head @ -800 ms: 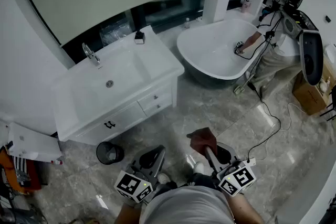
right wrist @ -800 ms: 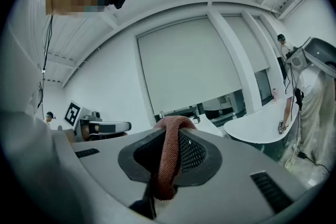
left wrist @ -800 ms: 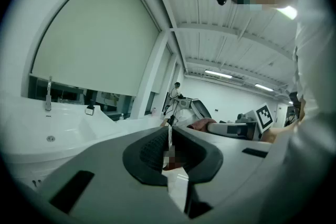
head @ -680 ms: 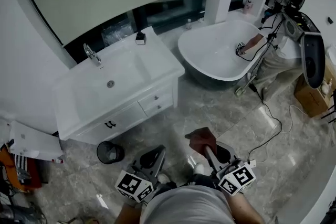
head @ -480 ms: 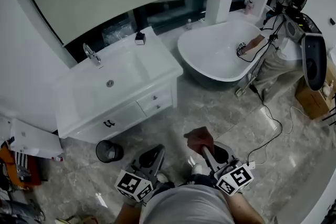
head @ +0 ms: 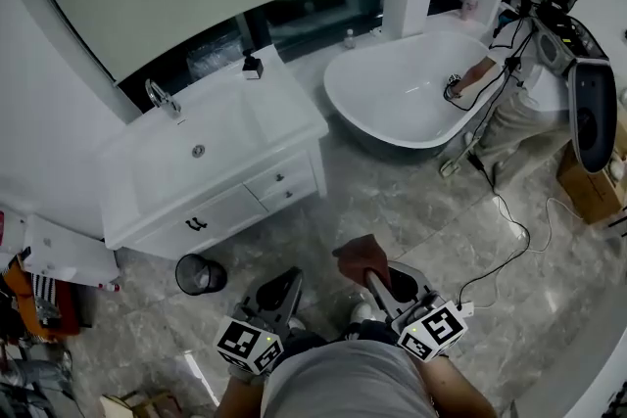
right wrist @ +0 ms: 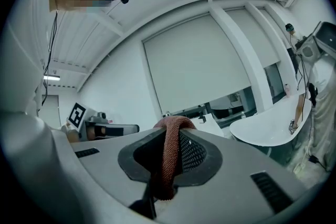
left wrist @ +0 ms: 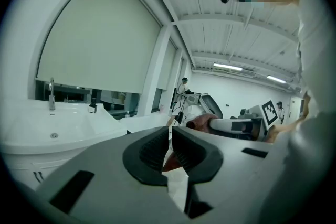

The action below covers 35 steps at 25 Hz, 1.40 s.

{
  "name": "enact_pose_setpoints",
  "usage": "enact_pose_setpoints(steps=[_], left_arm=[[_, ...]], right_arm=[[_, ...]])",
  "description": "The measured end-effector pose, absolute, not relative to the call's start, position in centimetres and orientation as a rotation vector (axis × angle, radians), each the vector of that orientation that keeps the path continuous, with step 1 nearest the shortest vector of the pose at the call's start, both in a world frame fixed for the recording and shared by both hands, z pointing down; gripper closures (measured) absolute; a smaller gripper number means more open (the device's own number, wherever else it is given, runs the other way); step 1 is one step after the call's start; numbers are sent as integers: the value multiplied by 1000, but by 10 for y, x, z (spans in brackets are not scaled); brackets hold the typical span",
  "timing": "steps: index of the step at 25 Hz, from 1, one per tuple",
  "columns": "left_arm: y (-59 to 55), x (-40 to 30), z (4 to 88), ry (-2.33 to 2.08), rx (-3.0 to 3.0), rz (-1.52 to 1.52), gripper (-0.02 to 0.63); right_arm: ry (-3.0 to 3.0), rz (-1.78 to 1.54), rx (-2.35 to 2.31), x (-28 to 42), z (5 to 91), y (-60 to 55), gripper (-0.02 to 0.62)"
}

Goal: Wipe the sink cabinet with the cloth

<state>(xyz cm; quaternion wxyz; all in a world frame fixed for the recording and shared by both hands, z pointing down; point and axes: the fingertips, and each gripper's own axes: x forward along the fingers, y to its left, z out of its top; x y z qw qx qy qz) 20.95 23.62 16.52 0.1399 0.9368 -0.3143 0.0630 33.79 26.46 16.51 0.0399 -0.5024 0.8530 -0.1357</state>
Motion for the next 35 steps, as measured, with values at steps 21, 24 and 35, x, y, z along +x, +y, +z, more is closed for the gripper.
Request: enact_pose_setpoints(steps=[21, 24, 35], left_arm=[[120, 161, 212, -928, 2585, 224, 594], [88, 143, 216, -879, 2603, 215, 594], [35, 81, 257, -782, 2546, 283, 594]], right_arm=[[2597, -683, -1618, 326, 214, 138, 540], [2614, -703, -1665, 303, 218, 110, 540], [2677, -834, -1824, 272, 251, 13, 540]])
